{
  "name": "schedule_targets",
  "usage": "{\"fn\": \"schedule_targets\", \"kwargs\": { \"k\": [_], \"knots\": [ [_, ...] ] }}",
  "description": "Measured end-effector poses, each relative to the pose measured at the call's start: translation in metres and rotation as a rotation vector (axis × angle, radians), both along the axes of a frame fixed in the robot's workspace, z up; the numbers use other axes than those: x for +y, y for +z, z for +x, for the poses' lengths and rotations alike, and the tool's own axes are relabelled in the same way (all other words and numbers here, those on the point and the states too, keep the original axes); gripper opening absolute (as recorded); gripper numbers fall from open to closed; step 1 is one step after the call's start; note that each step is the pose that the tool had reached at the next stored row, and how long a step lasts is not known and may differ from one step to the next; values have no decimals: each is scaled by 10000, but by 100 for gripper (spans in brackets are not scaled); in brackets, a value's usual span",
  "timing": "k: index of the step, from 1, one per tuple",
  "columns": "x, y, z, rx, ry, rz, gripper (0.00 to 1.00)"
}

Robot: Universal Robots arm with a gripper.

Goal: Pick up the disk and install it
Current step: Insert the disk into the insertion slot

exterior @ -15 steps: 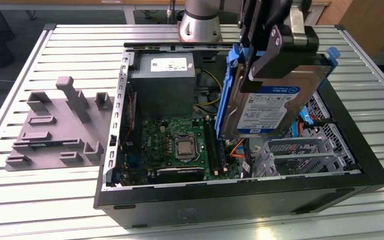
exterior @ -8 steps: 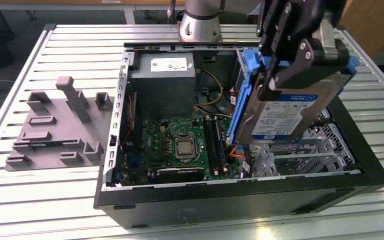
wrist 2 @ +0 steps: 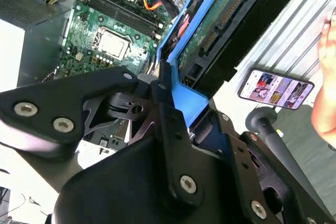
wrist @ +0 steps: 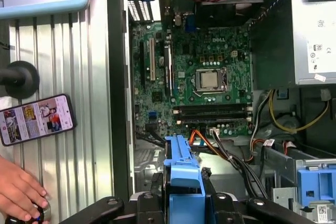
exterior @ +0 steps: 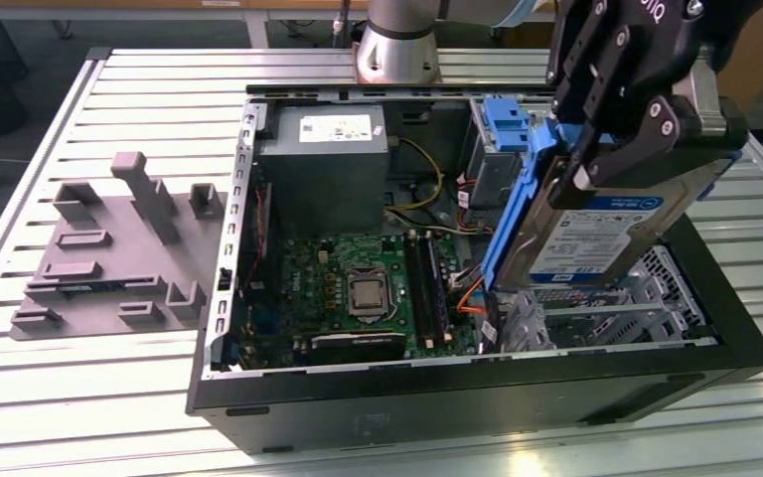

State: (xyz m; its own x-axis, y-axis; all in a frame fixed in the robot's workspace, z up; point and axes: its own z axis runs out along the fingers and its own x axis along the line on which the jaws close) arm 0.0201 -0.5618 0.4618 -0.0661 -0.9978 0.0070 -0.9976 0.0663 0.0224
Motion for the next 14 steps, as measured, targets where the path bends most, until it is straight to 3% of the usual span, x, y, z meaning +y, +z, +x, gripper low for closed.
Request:
{"fn": "schedule_targets", "kwargs": {
  "k": [5, 14],
  "knots": [
    [-63, -16, 9, -2, 10, 2, 36],
    [-64, -47, 221, -2, 171, 2, 36]
  ]
}}
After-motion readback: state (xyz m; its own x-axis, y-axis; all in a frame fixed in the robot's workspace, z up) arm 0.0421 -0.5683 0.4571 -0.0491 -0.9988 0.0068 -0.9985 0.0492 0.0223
